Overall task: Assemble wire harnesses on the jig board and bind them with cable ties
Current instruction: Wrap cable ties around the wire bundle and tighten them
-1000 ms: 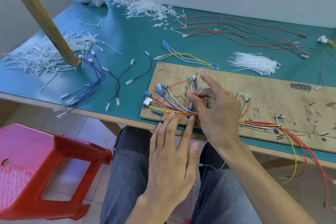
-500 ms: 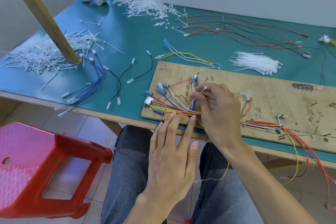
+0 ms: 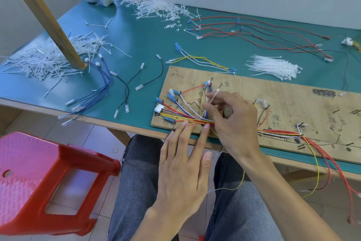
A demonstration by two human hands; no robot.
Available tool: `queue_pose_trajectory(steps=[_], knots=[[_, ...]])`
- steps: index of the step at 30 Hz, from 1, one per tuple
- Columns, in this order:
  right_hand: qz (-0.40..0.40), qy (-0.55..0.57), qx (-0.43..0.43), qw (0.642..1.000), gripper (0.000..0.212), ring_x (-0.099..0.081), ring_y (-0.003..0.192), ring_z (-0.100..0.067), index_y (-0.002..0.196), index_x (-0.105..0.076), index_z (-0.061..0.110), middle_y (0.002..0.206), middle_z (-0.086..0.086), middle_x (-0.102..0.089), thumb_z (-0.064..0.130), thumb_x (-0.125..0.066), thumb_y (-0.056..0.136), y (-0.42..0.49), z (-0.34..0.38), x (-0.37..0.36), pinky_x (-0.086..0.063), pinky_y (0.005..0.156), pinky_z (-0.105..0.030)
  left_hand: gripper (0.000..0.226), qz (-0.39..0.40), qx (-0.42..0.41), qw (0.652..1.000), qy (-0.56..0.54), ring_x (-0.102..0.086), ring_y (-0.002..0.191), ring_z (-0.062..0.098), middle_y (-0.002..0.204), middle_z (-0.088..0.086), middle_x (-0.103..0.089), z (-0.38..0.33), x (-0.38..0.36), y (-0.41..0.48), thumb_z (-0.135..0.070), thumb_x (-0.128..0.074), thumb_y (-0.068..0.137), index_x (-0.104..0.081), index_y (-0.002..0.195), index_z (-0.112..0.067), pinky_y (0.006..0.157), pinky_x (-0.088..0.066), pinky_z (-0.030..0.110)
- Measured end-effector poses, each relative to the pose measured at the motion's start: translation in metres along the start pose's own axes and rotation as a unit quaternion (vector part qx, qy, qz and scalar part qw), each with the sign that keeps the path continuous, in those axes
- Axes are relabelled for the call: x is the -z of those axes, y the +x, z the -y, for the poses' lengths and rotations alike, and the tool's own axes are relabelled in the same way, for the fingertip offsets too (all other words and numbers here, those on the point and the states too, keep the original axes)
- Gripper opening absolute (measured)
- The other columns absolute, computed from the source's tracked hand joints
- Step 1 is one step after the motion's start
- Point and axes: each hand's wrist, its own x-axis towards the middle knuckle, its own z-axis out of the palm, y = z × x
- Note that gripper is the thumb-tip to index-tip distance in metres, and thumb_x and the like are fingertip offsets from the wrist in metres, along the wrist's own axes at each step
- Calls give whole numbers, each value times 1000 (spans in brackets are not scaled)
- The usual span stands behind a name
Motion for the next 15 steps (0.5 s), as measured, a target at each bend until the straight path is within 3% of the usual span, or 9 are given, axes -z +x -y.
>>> queue_pose_trajectory(steps=[5, 10, 15], knots=[[32, -8, -22, 999, 22, -67, 88, -6, 104, -72, 46, 92, 17, -68, 36, -84, 88, 0, 1, 1, -45, 98, -49, 53, -6, 2, 1000, 0, -15, 160, 21, 166, -1, -28, 0, -1, 0, -40, -32, 113, -27, 165, -30, 128, -17, 45], [27, -6, -24, 999, 8, -62, 93, -9, 98, -79, 36, 88, 29, -61, 34, -82, 90, 0, 4, 2, -49, 90, -57, 54, -11, -3, 1000, -3, -14, 160, 21, 166, -2, -27, -1, -1, -1, -40, -31, 113, -25, 165, -30, 129, -14, 43], [18, -27, 7, 999, 6, -56, 102, -19, 94, -80, 25, 92, 25, -66, 30, -77, 95, 0, 7, 4, -47, 90, -57, 53, -7, -1, 1000, -8, -15, 159, 19, 166, -4, -27, -2, 1, 1, -41, -31, 113, -29, 164, -29, 127, -19, 45]])
